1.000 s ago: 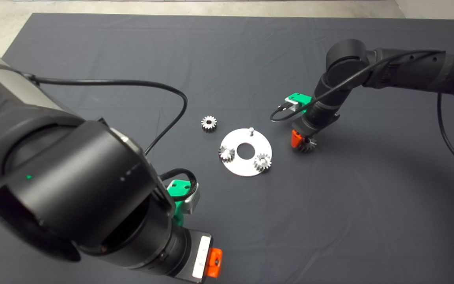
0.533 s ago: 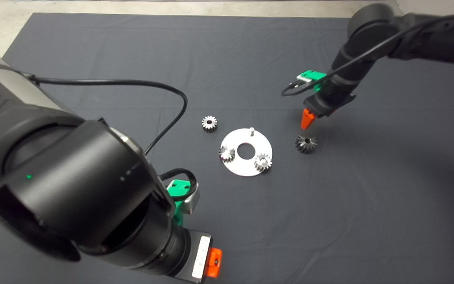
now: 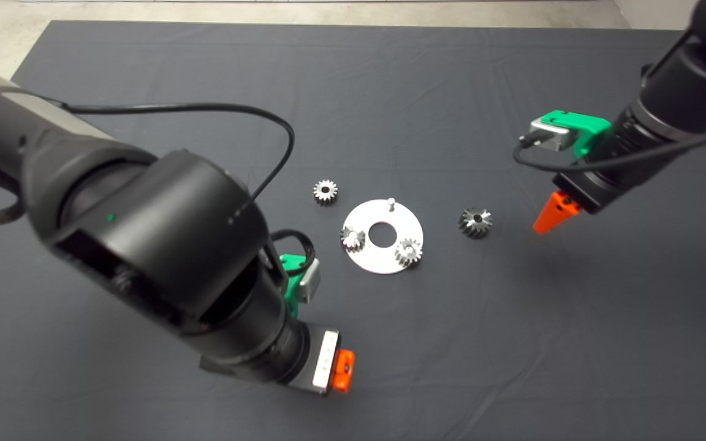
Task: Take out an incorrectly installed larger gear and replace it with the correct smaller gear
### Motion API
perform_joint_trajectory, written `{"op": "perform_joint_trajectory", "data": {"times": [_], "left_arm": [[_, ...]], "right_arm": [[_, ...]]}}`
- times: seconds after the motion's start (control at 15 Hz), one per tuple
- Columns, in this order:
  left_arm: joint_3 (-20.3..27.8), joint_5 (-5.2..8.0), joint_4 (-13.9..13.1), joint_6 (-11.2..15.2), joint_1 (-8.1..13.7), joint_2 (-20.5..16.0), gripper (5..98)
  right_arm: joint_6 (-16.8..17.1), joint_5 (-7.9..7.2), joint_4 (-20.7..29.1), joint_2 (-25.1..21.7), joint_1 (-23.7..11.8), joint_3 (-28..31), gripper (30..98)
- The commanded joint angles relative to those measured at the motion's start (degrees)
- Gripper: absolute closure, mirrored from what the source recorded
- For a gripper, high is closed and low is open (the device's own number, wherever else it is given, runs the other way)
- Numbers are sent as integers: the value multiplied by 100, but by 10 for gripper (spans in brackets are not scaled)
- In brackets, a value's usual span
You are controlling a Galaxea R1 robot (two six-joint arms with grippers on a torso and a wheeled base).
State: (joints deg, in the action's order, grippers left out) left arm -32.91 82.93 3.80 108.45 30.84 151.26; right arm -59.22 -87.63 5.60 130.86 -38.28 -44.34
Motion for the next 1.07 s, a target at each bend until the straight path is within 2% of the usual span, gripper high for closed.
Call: {"op": "perform_joint_trajectory", "data": {"times": [0.0,0.13,0.27,0.4,0.53,0.6,0.73,0.8,1.0], "left_arm": [[-460,108,102,-395,89,31,54],[-532,262,346,-433,89,59,54],[-465,294,1185,-667,80,132,54],[-663,276,1254,-694,72,-22,54],[-945,259,1277,-720,63,-27,54],[-1161,258,1281,-841,63,5,54],[-1494,215,1281,-1505,33,-4,54],[-1569,223,1319,-1664,-9,-31,54],[-1805,215,1790,-2003,-60,-21,54]], "right_arm": [[-836,-668,537,-187,-277,998,502],[-917,-661,618,-185,-277,1115,502],[-1056,-659,661,-178,-277,1241,502],[-1118,-668,688,-187,-277,1360,502],[-1209,-668,697,-196,-277,1506,502],[-1300,-668,705,-221,-277,1621,502],[-1417,-668,723,-459,-277,1784,502],[-1418,-668,733,-595,-277,1836,502],[-1452,-668,776,-898,-277,2072,502]]}}
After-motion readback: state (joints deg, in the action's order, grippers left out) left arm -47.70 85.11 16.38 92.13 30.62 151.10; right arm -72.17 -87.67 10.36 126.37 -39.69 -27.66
